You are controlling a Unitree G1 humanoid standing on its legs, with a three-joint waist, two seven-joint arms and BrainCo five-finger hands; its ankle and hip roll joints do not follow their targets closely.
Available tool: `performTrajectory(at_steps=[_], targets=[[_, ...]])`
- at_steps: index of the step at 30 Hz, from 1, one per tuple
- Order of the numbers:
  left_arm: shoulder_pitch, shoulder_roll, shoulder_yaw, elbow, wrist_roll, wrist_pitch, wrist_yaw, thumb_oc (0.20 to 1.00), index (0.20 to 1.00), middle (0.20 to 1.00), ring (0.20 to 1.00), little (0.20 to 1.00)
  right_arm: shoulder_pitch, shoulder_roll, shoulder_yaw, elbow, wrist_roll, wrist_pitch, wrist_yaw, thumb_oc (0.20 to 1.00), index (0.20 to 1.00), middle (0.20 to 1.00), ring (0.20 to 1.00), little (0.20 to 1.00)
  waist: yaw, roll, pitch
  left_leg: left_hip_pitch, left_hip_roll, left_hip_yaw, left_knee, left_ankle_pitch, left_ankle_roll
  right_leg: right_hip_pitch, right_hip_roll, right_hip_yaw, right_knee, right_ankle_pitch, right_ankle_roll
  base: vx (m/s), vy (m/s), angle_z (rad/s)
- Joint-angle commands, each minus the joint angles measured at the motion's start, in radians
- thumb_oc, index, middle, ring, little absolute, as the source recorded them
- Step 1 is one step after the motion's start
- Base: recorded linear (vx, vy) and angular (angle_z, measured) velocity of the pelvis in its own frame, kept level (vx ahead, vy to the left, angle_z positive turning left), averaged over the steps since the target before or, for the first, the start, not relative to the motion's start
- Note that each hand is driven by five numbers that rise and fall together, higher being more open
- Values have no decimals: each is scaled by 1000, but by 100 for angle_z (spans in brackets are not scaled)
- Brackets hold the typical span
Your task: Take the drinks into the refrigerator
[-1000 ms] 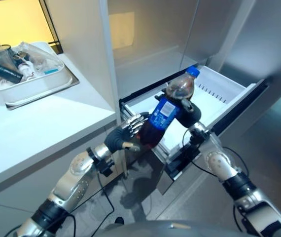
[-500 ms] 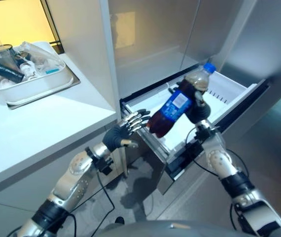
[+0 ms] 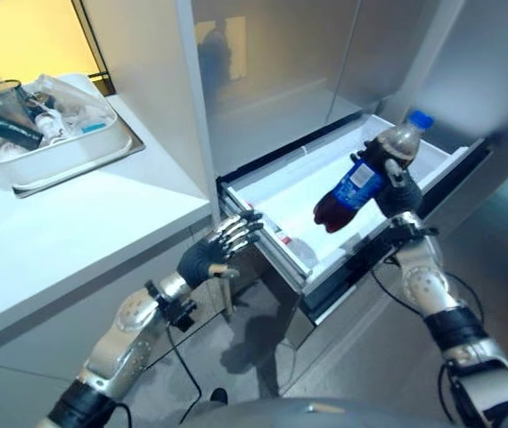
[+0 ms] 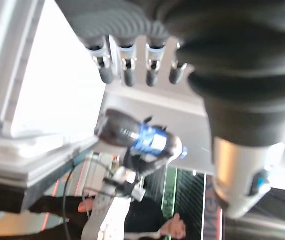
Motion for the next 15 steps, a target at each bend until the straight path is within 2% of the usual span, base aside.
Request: performTrajectory(at_steps=[1, 7, 15], targets=[[-23, 43, 20, -61, -56, -67, -23, 1000, 1000, 1000, 1000, 1000, -224, -87, -110, 23, -6, -78, 11, 200, 200, 200, 200, 200, 15, -39, 2, 34, -25, -43, 6, -96, 62, -27, -3, -52, 123, -86, 23, 0, 0, 0], [-29, 60, 8, -79, -62, -74, -21, 1000, 1000, 1000, 1000, 1000, -263, -159, -81, 68, -28, -58, 6, 200, 200, 200, 200, 200, 16, -42, 17, 17, -25, -46, 8, -90, 61, -46, -1, -53, 129, -86, 24, 0, 0, 0], [-53, 106, -20, -113, -78, -84, -20, 1000, 1000, 1000, 1000, 1000, -379, -302, 58, 203, -103, -6, 6, 200, 200, 200, 200, 200, 19, -44, 72, -29, -25, -44, 14, -72, 60, -99, 1, -47, 148, -80, 24, -41, 1, 0]])
